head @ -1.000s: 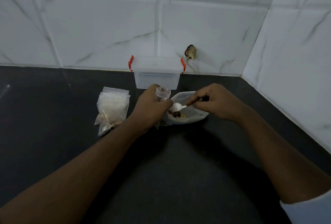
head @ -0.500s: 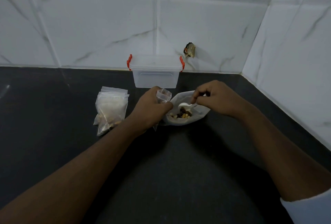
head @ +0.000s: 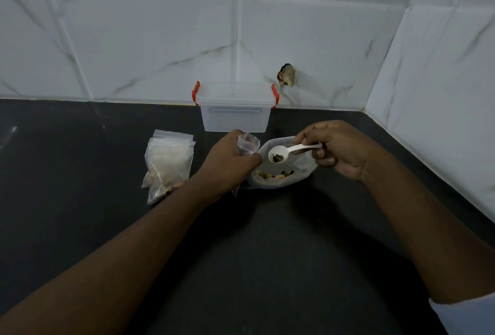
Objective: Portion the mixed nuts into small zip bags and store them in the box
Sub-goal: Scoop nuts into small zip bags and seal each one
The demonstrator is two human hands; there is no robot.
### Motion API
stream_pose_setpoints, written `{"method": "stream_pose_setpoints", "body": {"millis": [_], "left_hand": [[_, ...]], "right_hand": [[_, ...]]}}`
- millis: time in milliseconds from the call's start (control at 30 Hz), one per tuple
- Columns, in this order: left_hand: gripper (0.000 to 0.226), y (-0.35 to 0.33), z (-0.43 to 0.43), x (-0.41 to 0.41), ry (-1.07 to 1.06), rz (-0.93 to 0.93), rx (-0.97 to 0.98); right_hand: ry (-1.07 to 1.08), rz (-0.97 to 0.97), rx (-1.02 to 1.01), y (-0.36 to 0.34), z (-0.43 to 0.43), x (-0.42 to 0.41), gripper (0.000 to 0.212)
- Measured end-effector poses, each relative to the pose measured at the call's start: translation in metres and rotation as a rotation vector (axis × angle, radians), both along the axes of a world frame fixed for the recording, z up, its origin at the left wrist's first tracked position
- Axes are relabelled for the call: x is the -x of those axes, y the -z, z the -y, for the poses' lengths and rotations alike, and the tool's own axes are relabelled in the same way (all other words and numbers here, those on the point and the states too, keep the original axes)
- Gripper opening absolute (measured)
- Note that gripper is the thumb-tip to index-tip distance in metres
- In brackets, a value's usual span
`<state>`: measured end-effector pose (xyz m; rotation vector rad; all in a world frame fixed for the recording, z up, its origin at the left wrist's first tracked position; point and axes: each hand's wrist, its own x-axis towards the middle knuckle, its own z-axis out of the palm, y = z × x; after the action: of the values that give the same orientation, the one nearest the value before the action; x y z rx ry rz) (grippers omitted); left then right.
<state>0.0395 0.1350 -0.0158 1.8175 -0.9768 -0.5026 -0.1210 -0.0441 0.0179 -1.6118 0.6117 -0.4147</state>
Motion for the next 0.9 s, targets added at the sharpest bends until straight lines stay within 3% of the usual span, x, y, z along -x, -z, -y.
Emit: {"method": "stream_pose_setpoints", "body": {"millis": [200,267,433,600,700,900], "left_hand": [[0.041,0.000,0.000,0.002,0.007,0.033,0.007],[0.042,0.001,0.000,0.002,0.011,0.035,0.017],[0.046,0.003,0.001,0.001,-0.007,0.061,0.020],[0.045,0.001,0.000,0.002,0.001,0.058,0.011],[0.039,0.000,0.000,0.002,-0.015,0.047,0.025],[0.039,-0.001,0.000,0.004,-0.033,0.052,0.027]], "right_hand": [[-0.084,0.268,-0.103,-0.007,-0.014,-0.001,0.018],[-0.119,0.283,-0.001,-0.005,-0.021,-0.004,0.019],[-0.227,0.160,0.475,0.000,-0.028,-0.005,0.019],[-0.136,0.228,0.526,-0.011,-0.018,0.003,0.023],[-0.102,0.122,0.669,-0.015,-0.001,0.013,0.025],[-0.353,-0.188,0.811,-0.001,-0.003,0.007,0.028]]}}
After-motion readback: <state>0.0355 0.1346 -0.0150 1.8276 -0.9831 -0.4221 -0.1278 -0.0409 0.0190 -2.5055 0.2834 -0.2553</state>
